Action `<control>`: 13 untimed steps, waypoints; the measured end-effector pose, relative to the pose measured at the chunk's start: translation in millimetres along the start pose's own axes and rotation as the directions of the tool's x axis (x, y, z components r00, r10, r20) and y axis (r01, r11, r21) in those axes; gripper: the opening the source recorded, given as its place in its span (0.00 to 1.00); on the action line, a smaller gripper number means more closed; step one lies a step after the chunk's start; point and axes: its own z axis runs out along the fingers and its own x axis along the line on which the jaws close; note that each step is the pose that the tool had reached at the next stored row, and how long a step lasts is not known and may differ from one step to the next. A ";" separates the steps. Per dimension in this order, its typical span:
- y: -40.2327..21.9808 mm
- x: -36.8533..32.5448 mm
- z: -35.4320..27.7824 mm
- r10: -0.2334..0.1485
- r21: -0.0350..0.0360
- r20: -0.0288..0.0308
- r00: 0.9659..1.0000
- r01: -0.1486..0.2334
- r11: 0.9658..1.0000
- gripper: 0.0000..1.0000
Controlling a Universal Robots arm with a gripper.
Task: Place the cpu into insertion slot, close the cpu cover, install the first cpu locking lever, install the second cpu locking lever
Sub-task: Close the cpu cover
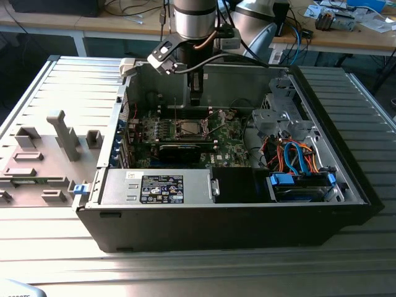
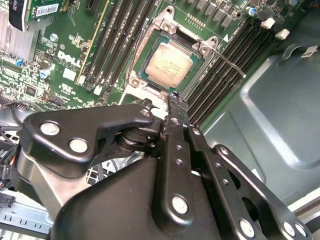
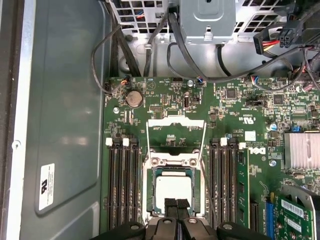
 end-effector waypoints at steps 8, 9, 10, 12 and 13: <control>6.2 -0.1 0.4 0.000 0.001 0.000 1.000 0.000 1.000 0.11; 7.4 -0.1 0.5 0.000 0.001 0.000 1.000 0.000 1.000 0.11; 8.5 -0.1 0.5 0.000 0.001 0.000 1.000 0.000 1.000 0.11; 10.0 -0.2 0.6 0.000 0.001 0.000 1.000 0.000 1.000 0.11; 11.1 -0.2 0.7 0.000 0.002 0.000 1.000 0.000 1.000 0.11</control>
